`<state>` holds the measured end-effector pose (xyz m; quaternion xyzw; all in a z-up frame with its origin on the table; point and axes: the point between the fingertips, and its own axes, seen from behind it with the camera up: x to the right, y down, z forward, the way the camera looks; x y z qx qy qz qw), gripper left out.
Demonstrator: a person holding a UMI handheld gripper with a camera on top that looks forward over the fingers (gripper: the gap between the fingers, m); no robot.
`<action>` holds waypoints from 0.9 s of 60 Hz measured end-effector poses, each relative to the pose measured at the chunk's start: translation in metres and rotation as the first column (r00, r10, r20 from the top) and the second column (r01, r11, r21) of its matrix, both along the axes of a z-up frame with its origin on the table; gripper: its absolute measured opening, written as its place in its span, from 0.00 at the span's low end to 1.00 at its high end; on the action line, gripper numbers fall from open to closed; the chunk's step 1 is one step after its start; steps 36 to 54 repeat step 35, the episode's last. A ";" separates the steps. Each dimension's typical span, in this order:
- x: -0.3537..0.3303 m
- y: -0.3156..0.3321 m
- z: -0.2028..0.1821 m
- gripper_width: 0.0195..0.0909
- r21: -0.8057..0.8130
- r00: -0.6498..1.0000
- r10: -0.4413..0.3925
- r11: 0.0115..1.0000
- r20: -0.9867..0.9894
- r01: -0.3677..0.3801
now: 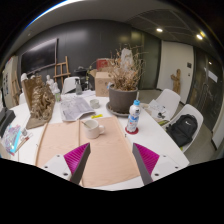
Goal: Pour water
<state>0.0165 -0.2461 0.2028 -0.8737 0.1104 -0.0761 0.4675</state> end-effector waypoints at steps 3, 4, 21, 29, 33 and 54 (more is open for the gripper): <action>-0.026 -0.023 0.007 0.93 -0.005 1.000 0.018 1.000 -0.010 -0.018; -0.034 -0.029 0.009 0.93 -0.005 1.000 0.025 1.000 -0.013 -0.025; -0.110 -0.095 0.027 0.93 -0.013 0.996 0.081 0.997 0.025 -0.081; -0.122 -0.108 0.026 0.92 -0.033 0.996 0.084 0.996 0.039 -0.083; -0.126 -0.109 0.026 0.93 -0.035 0.994 0.091 0.995 0.055 -0.089; -0.126 -0.109 0.028 0.93 -0.033 0.994 0.091 0.995 0.062 -0.089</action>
